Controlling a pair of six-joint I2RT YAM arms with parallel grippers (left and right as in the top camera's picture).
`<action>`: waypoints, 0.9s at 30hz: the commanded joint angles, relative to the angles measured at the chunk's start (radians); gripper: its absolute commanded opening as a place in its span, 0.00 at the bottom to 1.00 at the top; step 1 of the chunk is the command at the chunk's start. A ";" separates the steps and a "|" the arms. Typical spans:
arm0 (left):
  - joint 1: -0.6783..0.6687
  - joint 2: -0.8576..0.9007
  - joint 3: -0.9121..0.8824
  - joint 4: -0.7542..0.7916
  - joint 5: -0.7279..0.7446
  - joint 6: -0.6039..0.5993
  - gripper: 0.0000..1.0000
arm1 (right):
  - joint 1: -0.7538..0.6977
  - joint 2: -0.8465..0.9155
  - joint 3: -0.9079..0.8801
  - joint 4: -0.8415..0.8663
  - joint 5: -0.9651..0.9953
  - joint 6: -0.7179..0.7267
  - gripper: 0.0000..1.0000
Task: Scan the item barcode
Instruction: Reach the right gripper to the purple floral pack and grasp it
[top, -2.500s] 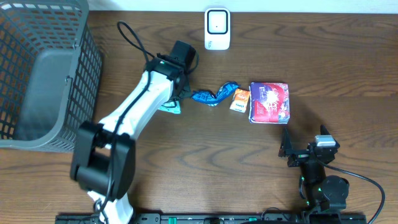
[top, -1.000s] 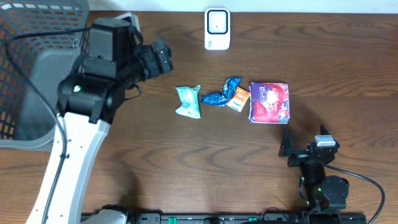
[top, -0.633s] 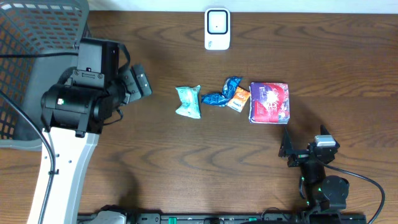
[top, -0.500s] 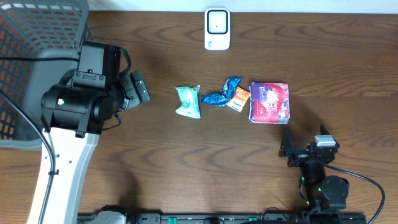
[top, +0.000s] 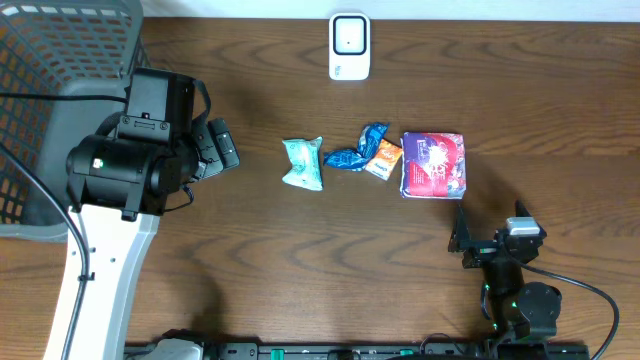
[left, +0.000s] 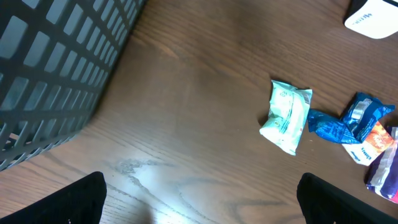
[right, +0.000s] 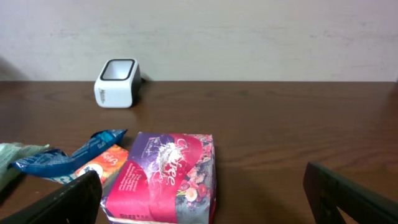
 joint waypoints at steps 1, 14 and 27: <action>0.003 -0.008 0.006 -0.004 -0.020 0.006 0.98 | -0.009 -0.005 -0.002 0.045 -0.084 0.047 0.99; 0.003 -0.008 0.006 -0.004 -0.020 0.006 0.98 | -0.010 -0.003 0.035 0.610 -0.319 0.255 0.99; 0.003 -0.008 0.006 -0.003 -0.020 0.006 0.98 | -0.010 0.635 0.825 -0.482 -0.119 -0.203 0.99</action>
